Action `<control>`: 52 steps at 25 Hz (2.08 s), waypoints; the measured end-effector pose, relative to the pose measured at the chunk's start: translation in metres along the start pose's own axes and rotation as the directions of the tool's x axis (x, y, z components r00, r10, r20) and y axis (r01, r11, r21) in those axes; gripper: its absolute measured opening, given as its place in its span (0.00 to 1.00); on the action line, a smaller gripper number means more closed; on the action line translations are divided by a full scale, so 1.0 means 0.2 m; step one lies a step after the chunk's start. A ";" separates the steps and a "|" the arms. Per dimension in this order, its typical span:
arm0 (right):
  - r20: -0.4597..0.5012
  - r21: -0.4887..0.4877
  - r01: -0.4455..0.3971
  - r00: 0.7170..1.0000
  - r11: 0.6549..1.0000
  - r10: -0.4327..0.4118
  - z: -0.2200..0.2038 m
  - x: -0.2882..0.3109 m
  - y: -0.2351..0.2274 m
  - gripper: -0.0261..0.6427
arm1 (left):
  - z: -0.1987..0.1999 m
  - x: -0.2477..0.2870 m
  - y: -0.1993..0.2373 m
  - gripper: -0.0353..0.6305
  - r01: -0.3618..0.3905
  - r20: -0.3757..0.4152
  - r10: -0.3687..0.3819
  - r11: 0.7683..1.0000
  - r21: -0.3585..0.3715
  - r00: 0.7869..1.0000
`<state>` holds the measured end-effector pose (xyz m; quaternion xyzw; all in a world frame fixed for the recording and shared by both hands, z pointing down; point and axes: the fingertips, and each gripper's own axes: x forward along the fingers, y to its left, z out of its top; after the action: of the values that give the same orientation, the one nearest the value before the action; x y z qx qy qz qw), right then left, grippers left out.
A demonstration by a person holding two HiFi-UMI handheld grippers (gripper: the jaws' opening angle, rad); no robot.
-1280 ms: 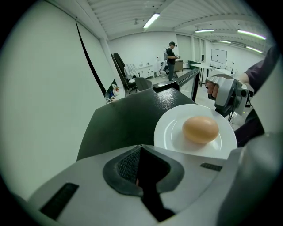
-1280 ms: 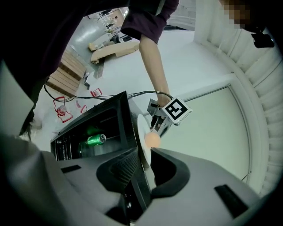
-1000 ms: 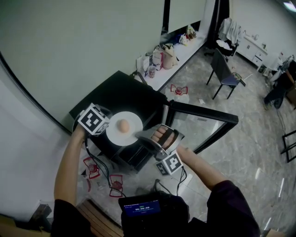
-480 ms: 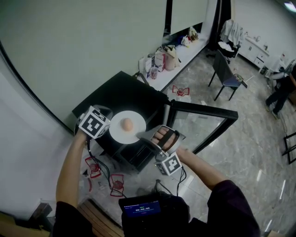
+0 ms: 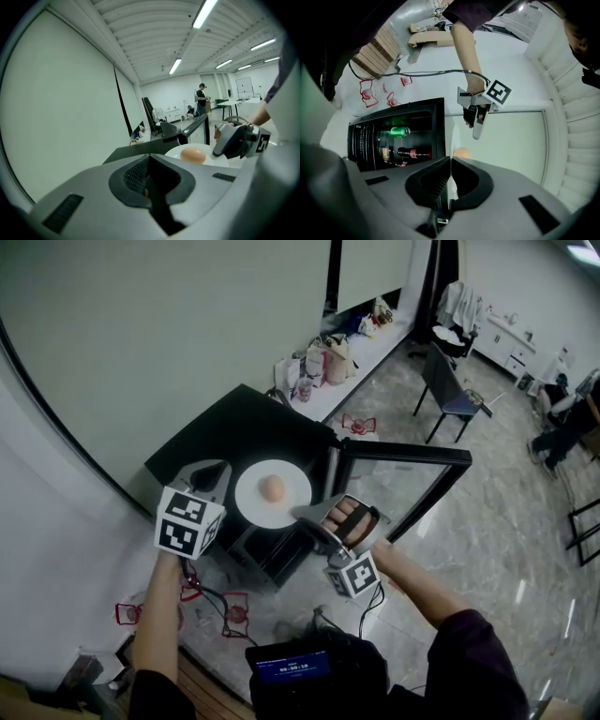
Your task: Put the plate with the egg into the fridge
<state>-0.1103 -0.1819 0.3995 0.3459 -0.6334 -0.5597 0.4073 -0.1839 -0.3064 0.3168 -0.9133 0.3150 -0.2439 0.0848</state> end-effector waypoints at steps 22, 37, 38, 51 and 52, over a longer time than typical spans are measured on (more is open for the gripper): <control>0.064 0.009 -0.017 0.998 1.000 0.016 -0.18 -0.78 0.24 0.07 | 0.02 -0.26 -1.02 0.07 -0.130 0.165 0.172 0.963 -0.237 0.971; 0.077 0.018 -0.023 0.997 1.000 0.021 -0.01 -0.66 0.33 0.07 | -0.19 -0.40 -0.95 0.07 -0.151 0.187 0.200 0.957 -0.249 0.962; 0.074 0.014 -0.029 0.997 0.999 0.028 0.00 -0.64 0.35 0.07 | -0.21 -0.40 -0.94 0.07 -0.150 0.188 0.201 0.956 -0.253 0.962; 0.029 -0.038 -0.127 0.991 0.991 0.128 0.02 0.00 1.00 0.07 | -0.84 -0.07 -1.10 0.07 -0.200 0.110 0.238 0.939 -0.280 0.965; 0.040 -0.053 -0.140 0.989 0.989 0.143 0.02 0.05 1.06 0.07 | -0.90 -0.02 -1.10 0.07 -0.217 0.095 0.253 0.934 -0.285 0.963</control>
<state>-0.1133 -0.1603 0.6110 0.2774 -0.6511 -0.5524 0.4404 -0.1584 -0.1305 0.5394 -0.8859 0.4463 -0.1263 0.0076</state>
